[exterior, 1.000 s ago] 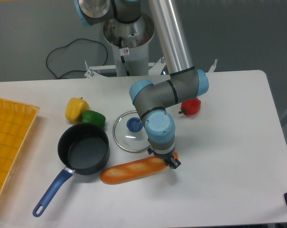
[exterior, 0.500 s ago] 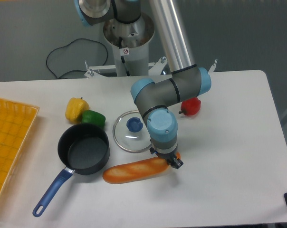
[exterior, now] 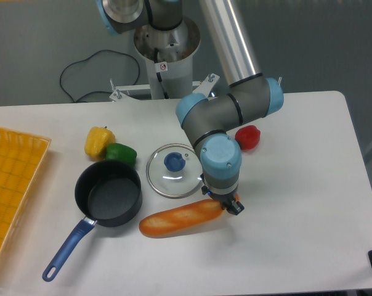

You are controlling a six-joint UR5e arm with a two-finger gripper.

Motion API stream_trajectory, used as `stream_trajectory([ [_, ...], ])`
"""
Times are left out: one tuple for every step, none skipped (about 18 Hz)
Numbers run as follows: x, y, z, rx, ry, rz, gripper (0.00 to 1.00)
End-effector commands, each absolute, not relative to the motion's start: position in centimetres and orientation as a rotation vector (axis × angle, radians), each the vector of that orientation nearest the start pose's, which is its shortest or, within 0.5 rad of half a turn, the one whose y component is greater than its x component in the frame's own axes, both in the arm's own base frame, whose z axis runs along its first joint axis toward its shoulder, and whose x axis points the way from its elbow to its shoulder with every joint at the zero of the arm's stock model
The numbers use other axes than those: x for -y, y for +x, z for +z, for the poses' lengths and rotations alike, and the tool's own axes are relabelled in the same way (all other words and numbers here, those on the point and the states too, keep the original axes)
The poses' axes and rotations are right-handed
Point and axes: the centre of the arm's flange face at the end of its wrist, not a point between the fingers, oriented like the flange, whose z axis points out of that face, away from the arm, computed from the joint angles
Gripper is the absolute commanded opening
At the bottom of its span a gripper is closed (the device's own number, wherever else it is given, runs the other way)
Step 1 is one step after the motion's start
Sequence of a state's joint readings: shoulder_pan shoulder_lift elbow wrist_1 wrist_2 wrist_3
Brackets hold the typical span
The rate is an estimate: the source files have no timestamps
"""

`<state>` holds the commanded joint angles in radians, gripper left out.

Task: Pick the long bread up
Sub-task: 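Lift the gripped bread loaf up off the table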

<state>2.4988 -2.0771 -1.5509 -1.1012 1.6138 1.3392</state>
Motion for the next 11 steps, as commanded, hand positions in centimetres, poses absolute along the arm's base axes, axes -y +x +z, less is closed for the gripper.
stream_trajectory([
  [-49.0,-44.6,25.6,-0.638,-3.117,0.0,0.33],
  [-48.8,-44.9,25.9,-0.627,-3.11,-0.015,0.33],
  [-48.7,-45.0,26.1,-0.62,-3.103,-0.026,0.33],
  [-48.5,-45.0,26.5,-0.614,-3.096,-0.034,0.33],
  [-48.3,-45.0,26.8,-0.611,-3.095,-0.036,0.33],
  [-47.9,-45.4,26.9,-0.611,-3.097,-0.042,0.33],
  [-47.7,-45.3,27.4,-0.639,-3.088,-0.052,0.33],
  [-47.5,-45.2,27.7,-0.663,-3.085,-0.059,0.33],
  [-47.2,-45.4,28.1,-0.659,-3.078,-0.056,0.33],
  [-46.9,-45.6,28.7,-0.639,-3.057,-0.058,0.33],
  [-46.5,-45.8,29.3,-0.62,-3.035,-0.068,0.33],
])
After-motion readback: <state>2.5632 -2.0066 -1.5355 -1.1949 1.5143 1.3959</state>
